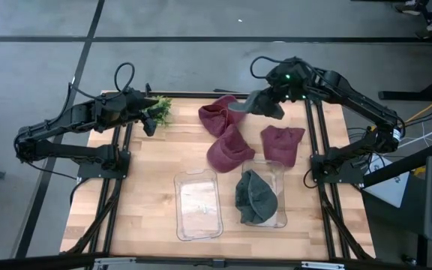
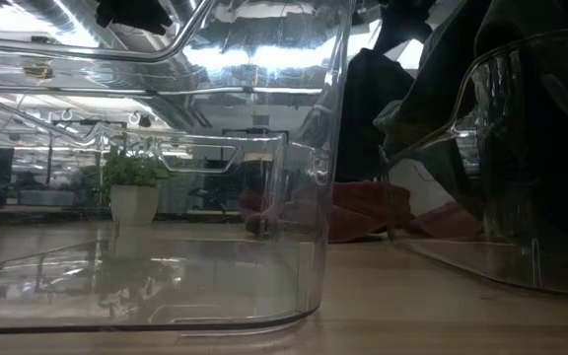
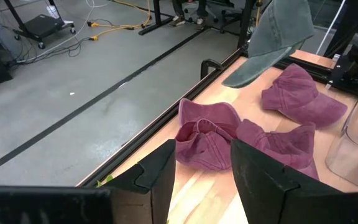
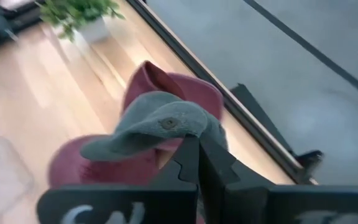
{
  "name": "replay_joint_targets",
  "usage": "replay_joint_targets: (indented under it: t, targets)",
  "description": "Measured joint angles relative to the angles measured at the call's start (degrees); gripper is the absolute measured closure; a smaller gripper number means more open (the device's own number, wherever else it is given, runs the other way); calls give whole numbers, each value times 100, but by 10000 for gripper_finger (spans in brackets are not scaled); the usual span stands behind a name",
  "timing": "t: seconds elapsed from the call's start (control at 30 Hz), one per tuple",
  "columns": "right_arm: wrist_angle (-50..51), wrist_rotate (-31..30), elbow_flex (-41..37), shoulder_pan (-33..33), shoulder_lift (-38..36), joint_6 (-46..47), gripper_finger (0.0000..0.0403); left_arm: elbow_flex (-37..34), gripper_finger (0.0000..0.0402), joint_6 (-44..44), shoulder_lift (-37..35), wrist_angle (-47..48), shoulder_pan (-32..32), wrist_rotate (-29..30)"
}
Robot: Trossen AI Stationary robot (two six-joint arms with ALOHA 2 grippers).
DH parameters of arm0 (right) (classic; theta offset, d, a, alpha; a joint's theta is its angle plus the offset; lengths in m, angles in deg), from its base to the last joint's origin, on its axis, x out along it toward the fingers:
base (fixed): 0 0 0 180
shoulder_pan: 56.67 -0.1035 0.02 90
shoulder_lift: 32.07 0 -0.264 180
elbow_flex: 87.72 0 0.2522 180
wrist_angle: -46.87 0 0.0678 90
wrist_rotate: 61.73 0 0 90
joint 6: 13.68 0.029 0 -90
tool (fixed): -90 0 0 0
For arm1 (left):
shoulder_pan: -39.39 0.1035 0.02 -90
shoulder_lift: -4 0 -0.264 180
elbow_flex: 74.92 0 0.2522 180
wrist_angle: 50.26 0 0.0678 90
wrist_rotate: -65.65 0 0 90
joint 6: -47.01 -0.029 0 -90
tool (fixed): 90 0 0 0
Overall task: Pick & Place hat
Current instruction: Put the black cap into the right transparent bin
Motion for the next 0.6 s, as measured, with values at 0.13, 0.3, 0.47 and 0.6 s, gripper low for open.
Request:
replay_joint_targets:
  t: [0.13, 0.3, 0.47, 0.6]
  targets:
    - [-310, 253, 0, -4, 0, 225, 403, 0, 253, 0, 0, -10, 2, 1]
    - [-719, 525, 0, -4, 0, 515, 403, 0, 253, 0, 0, -17, 2, 2]
    - [-1164, 849, 0, -4, 0, 716, 403, 0, 253, 0, 0, -18, 1, 2]
    - [-1445, 1013, 0, -24, 0, 817, 403, 0, 253, 13, 0, -20, 1, 2]
